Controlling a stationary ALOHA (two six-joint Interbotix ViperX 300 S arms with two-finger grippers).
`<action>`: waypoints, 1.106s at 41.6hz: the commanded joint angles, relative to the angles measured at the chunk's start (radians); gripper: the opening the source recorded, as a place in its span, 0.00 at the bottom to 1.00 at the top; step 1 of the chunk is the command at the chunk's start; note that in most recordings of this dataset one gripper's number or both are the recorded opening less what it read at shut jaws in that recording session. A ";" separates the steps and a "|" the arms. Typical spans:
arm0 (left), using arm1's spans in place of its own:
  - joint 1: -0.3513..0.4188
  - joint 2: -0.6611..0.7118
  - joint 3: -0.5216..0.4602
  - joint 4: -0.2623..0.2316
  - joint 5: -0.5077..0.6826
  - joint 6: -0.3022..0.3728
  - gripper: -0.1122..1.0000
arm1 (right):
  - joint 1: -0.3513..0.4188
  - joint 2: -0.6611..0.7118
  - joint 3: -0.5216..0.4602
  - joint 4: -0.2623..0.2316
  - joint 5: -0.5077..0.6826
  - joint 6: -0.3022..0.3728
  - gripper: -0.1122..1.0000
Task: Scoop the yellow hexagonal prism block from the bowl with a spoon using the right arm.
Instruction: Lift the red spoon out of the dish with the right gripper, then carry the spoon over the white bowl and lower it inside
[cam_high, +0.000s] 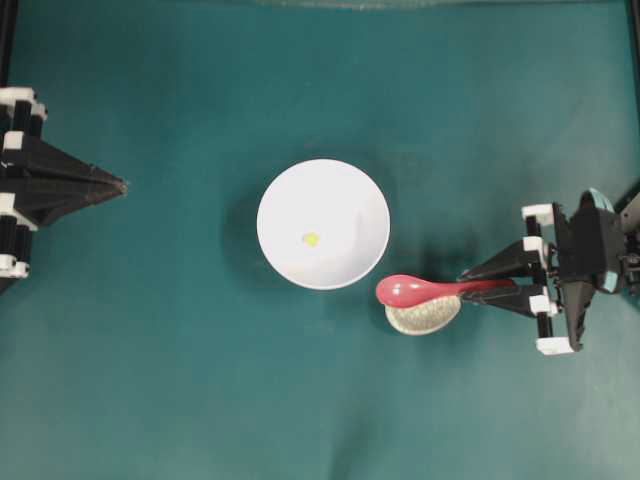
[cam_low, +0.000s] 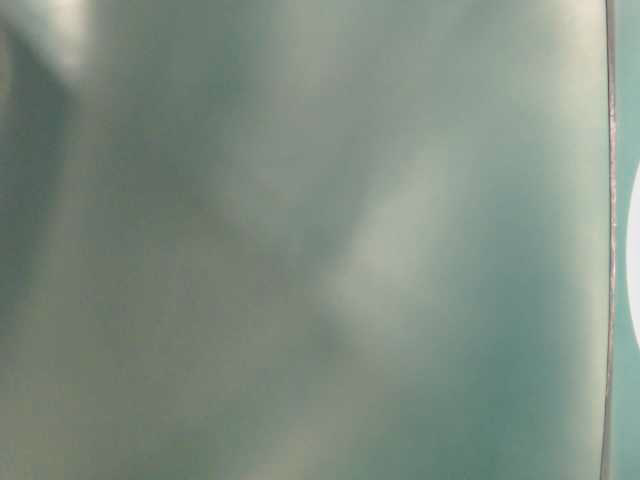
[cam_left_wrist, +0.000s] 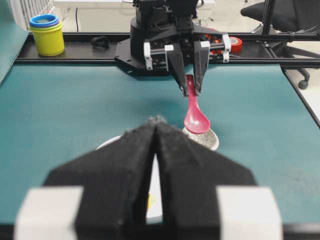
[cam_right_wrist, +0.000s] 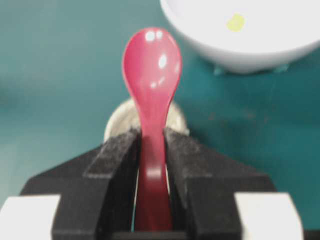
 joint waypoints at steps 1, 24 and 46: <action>-0.002 0.011 -0.020 0.002 -0.003 0.003 0.10 | -0.057 -0.077 -0.063 0.000 0.150 -0.044 0.29; 0.069 0.012 -0.018 0.003 0.028 -0.006 0.10 | -0.509 -0.184 -0.449 -0.097 1.023 -0.147 0.29; 0.072 0.012 -0.020 0.005 0.057 -0.002 0.10 | -0.577 0.127 -0.825 -0.204 1.482 -0.100 0.29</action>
